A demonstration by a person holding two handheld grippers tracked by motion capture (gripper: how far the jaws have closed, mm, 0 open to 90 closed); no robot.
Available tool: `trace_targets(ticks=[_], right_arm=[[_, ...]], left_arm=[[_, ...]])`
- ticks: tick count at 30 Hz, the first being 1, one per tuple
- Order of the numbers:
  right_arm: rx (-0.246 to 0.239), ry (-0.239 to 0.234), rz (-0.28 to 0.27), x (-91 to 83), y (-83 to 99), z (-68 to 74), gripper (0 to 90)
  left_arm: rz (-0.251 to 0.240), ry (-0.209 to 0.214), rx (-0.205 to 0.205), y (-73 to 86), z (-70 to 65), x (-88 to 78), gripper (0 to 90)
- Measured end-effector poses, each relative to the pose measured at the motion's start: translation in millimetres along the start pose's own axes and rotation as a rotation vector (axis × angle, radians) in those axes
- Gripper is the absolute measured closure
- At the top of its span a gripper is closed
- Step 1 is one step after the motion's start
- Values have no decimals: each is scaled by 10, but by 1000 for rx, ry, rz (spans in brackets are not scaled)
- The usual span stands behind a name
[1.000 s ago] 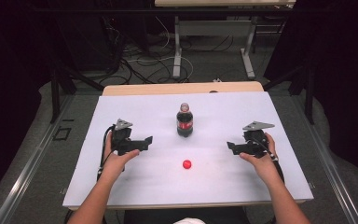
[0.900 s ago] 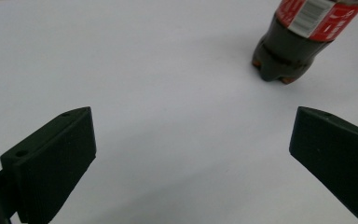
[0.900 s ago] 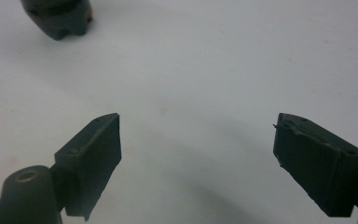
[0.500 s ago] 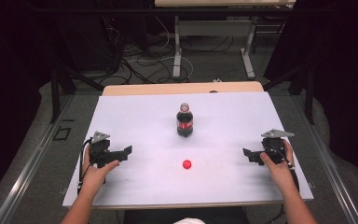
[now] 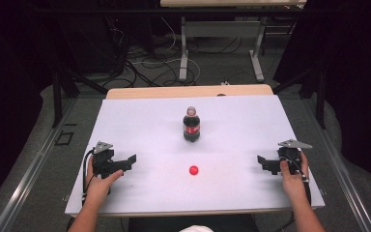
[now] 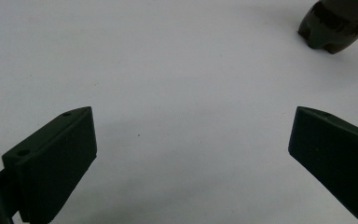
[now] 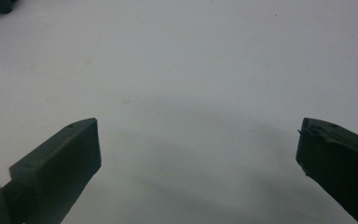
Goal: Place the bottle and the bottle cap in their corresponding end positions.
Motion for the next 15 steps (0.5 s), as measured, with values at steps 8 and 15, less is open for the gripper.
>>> trace_targets(ticks=[8,15], right_arm=[[11,9,4,-2,34,-17,0],[6,9,4,4,11,27,0]], left_arm=[[-3,-20,-18,20,62,9,17],[-1,-24,-41,17,60,13,17]])
Point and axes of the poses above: each handheld gripper's, and its own axes: x roughly forward along the jaws, y roughly out of its underside, z roughly to its left, the point moved 1 cm from there along x, roughly forward along the jaws, and after that the axes turned 10 degrees about -x, right-handed, at the moved point
